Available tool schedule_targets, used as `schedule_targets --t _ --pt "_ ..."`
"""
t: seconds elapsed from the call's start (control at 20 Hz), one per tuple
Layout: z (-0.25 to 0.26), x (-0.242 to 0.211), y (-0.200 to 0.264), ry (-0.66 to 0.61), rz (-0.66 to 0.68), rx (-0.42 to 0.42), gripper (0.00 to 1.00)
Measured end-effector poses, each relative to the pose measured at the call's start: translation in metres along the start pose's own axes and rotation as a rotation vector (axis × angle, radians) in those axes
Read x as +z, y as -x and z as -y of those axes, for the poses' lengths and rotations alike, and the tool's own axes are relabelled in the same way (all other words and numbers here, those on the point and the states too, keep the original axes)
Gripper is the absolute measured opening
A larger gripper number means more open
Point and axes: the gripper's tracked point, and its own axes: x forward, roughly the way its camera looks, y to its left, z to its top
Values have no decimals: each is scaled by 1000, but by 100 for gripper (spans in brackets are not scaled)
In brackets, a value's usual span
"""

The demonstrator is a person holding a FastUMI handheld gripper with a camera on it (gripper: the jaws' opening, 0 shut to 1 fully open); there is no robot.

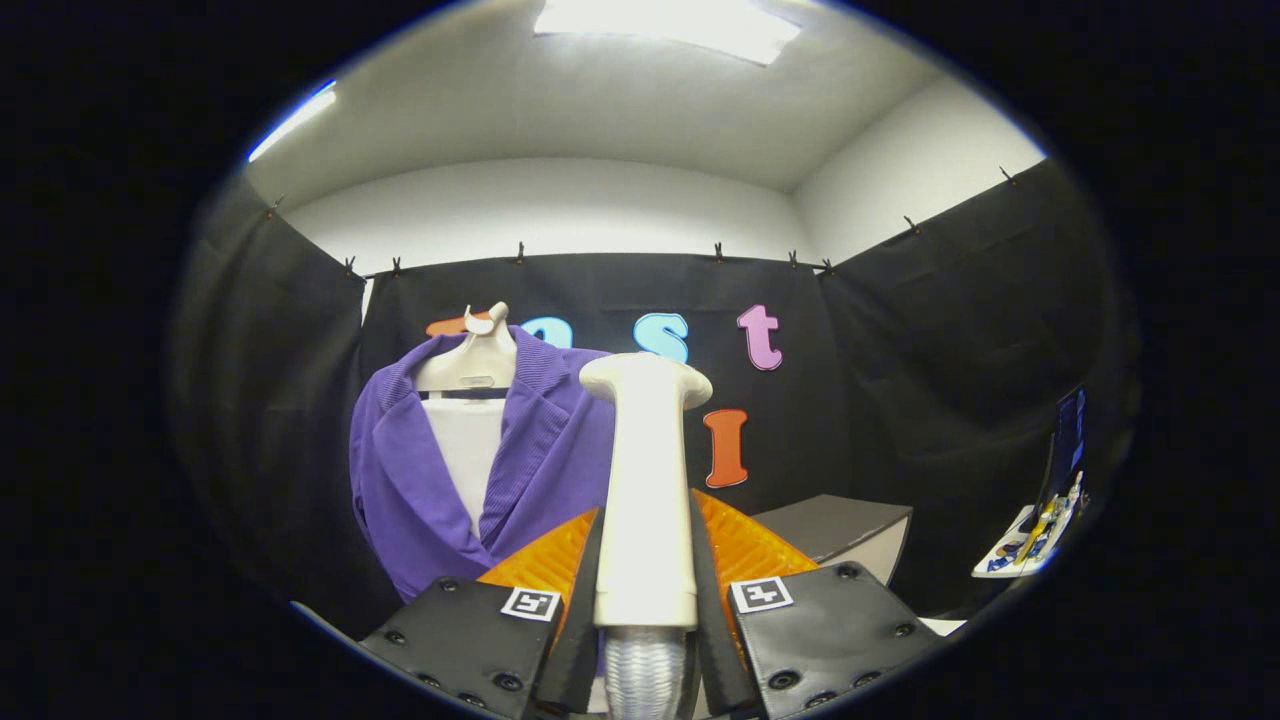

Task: Iron the clothes twice with a garment steamer, once on the left side and once on the right side.

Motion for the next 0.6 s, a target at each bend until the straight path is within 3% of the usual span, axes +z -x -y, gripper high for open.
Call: schedule_targets --t 0.2,0.6 --pt "-28 -4 18 6 28 33 49" --pt "-68 -34 2 -8 5 99 49"
